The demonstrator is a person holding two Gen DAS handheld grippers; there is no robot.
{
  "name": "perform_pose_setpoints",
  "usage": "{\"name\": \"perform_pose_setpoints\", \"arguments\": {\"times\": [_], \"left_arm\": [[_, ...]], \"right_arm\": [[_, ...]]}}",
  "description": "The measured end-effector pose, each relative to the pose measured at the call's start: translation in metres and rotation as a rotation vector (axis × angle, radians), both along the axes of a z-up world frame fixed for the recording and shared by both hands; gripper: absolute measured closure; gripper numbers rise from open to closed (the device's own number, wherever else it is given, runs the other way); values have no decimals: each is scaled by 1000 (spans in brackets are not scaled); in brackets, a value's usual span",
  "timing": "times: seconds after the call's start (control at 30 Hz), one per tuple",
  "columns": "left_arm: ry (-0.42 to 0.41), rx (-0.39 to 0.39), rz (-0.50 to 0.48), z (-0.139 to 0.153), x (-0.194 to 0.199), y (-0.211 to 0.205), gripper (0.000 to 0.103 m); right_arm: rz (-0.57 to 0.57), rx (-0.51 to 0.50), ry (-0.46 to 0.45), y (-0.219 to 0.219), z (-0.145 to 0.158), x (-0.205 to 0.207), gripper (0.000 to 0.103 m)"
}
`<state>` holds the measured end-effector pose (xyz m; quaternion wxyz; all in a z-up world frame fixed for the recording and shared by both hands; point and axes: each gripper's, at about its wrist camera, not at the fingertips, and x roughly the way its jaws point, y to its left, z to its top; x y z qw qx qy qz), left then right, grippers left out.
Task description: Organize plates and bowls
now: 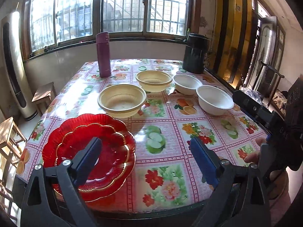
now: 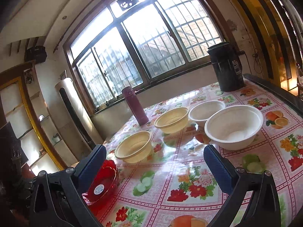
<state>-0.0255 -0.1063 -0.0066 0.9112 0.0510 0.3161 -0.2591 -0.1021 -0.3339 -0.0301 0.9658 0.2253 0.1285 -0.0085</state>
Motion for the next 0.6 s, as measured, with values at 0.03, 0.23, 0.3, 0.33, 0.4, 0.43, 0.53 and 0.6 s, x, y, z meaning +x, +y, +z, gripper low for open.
{"name": "perform_pose_setpoints", "arguments": {"times": [0.03,0.23,0.3,0.33,0.4,0.43,0.53,0.6], "left_arm": [[1,-15,-10,1,-1,-3,0],[-11,-54,-15,11,3,-25,0],[-2,-61,-16,9,11,-33,0],[0,-70,-27,7,14,-39,0],[37,-78,-79,1,21,-52,0],[71,-69,-104,-5,25,-61,0],[84,-43,-223,-16,19,-89,0],[84,9,-287,-19,9,-107,0]], "right_arm": [[-18,-3,-7,-5,2,-4,0],[-108,-17,-7,-42,1,-21,0],[-149,-4,-1,-58,-2,-26,0],[-170,3,5,-65,-4,-28,0],[-209,19,12,-81,-7,-32,0],[-228,27,10,-89,-10,-34,0],[-265,71,-8,-109,-15,-41,0],[-277,116,-15,-120,-20,-44,0]]}}
